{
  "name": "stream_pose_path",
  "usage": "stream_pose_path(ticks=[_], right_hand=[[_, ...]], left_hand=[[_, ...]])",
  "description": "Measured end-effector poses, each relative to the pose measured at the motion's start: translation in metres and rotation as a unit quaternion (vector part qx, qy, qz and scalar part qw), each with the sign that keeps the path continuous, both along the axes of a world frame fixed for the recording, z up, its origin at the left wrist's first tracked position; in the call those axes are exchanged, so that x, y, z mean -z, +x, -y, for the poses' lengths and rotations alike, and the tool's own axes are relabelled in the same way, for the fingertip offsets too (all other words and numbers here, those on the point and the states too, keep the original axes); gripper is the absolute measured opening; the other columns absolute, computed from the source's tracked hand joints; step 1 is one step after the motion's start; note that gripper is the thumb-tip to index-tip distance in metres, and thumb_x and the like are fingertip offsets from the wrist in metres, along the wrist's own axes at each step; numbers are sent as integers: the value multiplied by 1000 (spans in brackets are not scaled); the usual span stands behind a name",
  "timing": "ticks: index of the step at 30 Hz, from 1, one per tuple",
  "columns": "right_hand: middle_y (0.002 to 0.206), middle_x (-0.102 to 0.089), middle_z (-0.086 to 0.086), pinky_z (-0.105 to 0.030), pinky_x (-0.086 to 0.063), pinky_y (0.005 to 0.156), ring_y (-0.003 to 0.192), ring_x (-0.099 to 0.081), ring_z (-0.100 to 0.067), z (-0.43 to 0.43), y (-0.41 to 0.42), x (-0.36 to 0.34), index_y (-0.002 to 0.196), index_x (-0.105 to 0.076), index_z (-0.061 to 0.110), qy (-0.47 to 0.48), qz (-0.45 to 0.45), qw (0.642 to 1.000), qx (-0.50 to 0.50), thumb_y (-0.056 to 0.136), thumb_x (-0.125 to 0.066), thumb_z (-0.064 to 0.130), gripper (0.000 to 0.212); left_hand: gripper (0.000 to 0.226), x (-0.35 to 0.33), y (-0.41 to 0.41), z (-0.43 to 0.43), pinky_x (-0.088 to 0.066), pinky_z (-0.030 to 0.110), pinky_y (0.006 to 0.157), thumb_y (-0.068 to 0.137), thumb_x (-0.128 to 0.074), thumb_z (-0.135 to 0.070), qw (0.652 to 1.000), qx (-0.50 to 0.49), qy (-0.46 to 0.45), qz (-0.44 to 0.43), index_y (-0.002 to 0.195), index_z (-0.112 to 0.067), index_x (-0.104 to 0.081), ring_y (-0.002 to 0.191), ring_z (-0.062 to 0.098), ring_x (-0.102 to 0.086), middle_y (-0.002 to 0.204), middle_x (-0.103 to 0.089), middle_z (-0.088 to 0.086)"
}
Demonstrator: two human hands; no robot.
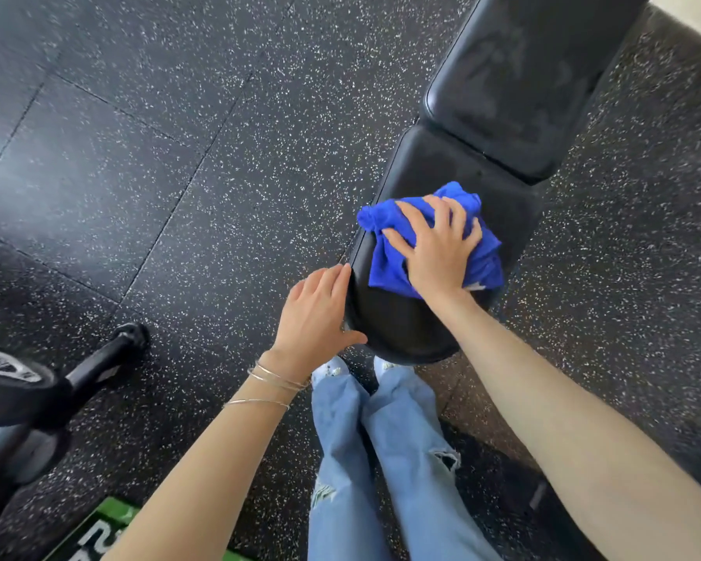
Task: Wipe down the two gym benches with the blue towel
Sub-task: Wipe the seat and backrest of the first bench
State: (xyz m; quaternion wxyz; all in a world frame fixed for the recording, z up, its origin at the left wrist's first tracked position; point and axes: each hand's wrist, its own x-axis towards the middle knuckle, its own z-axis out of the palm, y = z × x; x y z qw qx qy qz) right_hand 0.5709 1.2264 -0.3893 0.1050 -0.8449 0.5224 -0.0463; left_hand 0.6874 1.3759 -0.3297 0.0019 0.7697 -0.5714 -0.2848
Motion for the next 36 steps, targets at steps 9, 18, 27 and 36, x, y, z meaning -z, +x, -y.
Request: stream_pose_path(ticks=[9, 18, 27, 36], right_hand=[[124, -54, 5, -46, -33, 83, 114, -45, -29, 52, 8, 2, 115, -61, 41, 20, -6, 1000, -17, 81, -39, 66, 47], [117, -57, 0, -46, -38, 78, 105, -37, -25, -65, -64, -12, 112, -63, 40, -23, -16, 989, 146, 81, -47, 58, 40], [130, -47, -1, -50, -28, 89, 120, -35, -28, 54, 63, -1, 113, -61, 39, 61, -64, 996, 10, 83, -52, 55, 35], [127, -48, -1, -43, -36, 86, 116, -42, -26, 174, 52, 19, 124, -56, 38, 115, -45, 990, -71, 86, -49, 60, 44]], left_hand=[[114, -6, 7, 31, -30, 38, 107, 60, -79, -53, 997, 59, 47, 1, 146, -9, -18, 135, 25, -32, 149, -30, 4], [111, -10, 5, 50, -36, 39, 101, 51, -85, -49, 992, 85, 82, 33, 137, -6, -29, 126, 25, -40, 138, -38, 7], [111, -11, 5, 53, -34, 36, 103, 49, -86, -47, 994, 78, 74, 18, 137, -6, -32, 127, 25, -42, 137, -40, 6], [130, 0, 7, 46, -53, 34, 81, 5, -82, -62, 995, 59, 64, 51, 119, -4, -59, 100, 24, -66, 117, -64, 7]])
